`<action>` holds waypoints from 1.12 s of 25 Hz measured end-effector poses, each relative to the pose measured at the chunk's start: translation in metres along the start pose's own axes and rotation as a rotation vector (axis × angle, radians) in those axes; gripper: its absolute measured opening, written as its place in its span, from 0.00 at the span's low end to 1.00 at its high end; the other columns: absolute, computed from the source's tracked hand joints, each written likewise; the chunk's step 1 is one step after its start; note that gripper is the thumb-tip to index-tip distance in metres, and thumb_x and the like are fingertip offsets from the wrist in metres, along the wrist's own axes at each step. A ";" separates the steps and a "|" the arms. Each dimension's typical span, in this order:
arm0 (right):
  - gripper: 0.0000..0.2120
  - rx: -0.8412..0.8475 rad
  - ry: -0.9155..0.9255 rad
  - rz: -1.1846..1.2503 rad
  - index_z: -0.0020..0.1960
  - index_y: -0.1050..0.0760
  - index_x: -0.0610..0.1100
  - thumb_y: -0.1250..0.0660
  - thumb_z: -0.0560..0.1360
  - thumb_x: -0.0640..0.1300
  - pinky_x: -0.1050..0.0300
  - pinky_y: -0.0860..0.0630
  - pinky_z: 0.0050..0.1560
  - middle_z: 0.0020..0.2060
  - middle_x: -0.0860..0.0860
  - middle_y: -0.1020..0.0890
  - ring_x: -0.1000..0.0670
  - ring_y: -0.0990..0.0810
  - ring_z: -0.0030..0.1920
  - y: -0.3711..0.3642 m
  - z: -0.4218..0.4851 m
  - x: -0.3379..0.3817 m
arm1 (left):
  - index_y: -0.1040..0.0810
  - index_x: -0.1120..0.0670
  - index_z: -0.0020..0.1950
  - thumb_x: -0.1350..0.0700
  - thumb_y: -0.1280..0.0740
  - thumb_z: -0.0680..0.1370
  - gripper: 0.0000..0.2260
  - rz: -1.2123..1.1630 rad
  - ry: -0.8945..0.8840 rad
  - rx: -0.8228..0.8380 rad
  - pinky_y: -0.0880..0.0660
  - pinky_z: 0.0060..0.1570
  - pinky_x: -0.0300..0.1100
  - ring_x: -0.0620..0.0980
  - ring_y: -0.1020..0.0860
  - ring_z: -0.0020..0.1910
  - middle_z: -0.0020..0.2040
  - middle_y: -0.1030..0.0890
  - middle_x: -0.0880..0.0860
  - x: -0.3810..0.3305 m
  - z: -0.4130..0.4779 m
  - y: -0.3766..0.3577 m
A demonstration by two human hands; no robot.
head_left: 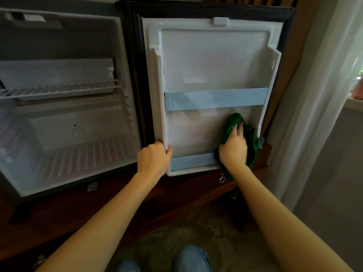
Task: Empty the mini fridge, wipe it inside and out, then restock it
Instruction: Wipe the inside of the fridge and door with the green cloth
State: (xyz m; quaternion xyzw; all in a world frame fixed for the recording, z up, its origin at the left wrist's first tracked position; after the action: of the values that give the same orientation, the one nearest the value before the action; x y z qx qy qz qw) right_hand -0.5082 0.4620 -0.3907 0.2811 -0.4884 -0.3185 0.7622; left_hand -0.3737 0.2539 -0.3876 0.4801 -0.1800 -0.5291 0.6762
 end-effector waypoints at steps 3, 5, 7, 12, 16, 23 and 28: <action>0.37 0.110 -0.138 0.096 0.76 0.54 0.34 0.36 0.76 0.38 0.48 0.29 0.61 0.76 0.39 0.49 0.37 0.27 0.63 -0.021 -0.016 0.032 | 0.25 0.58 0.44 0.48 0.43 0.81 0.16 -0.013 0.002 -0.013 0.36 0.29 0.41 0.52 0.28 0.30 0.35 0.22 0.54 -0.001 0.000 -0.001; 0.36 0.170 0.004 0.116 0.76 0.52 0.35 0.36 0.75 0.37 0.49 0.30 0.63 0.76 0.39 0.47 0.38 0.27 0.64 -0.041 -0.040 0.070 | 0.24 0.59 0.46 0.48 0.42 0.81 0.15 0.002 -0.005 -0.014 0.35 0.31 0.42 0.56 0.23 0.33 0.39 0.19 0.57 -0.004 0.001 -0.001; 0.36 0.215 0.277 0.039 0.77 0.49 0.40 0.36 0.74 0.36 0.52 0.29 0.64 0.77 0.43 0.50 0.41 0.29 0.65 -0.058 -0.066 0.103 | 0.24 0.60 0.50 0.48 0.41 0.81 0.15 0.023 0.003 0.005 0.34 0.33 0.44 0.60 0.20 0.39 0.42 0.19 0.59 -0.005 0.002 0.001; 0.39 0.184 0.413 -0.080 0.78 0.48 0.47 0.36 0.72 0.32 0.51 0.28 0.65 0.77 0.50 0.49 0.42 0.35 0.71 -0.046 -0.051 0.064 | 0.24 0.59 0.48 0.48 0.42 0.81 0.16 -0.004 0.008 0.006 0.35 0.29 0.41 0.55 0.25 0.31 0.35 0.23 0.54 0.000 -0.001 0.003; 0.36 0.089 0.107 0.039 0.77 0.46 0.45 0.36 0.73 0.32 0.46 0.25 0.62 0.76 0.48 0.44 0.40 0.29 0.67 -0.006 -0.010 -0.010 | 0.24 0.59 0.45 0.48 0.43 0.81 0.16 -0.019 0.008 0.017 0.35 0.29 0.41 0.52 0.28 0.29 0.33 0.25 0.52 0.003 0.000 -0.001; 0.39 0.057 0.001 -0.002 0.77 0.51 0.41 0.35 0.73 0.33 0.50 0.21 0.54 0.67 0.40 0.29 0.42 0.23 0.58 -0.025 -0.036 0.030 | 0.25 0.59 0.44 0.48 0.43 0.81 0.16 -0.041 0.011 0.001 0.37 0.27 0.40 0.51 0.28 0.28 0.33 0.25 0.52 0.007 0.000 -0.002; 0.30 0.192 0.638 -0.283 0.74 0.38 0.45 0.34 0.74 0.39 0.50 0.33 0.68 0.75 0.48 0.38 0.42 0.34 0.70 -0.061 -0.086 0.106 | 0.23 0.60 0.49 0.47 0.42 0.81 0.17 0.000 0.007 -0.012 0.35 0.31 0.42 0.57 0.23 0.34 0.39 0.20 0.58 0.004 -0.003 0.004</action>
State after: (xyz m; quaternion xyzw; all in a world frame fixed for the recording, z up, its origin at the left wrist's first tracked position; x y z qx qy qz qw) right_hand -0.4075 0.3524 -0.4072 0.5013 -0.2101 -0.2698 0.7949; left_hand -0.3674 0.2520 -0.3868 0.4780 -0.1744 -0.5286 0.6795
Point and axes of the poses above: each hand's wrist, its own z-axis towards the middle knuckle, its own y-axis out of the back of the hand, x = y × z, the point moved 8 cm from there along z, towards the middle knuckle
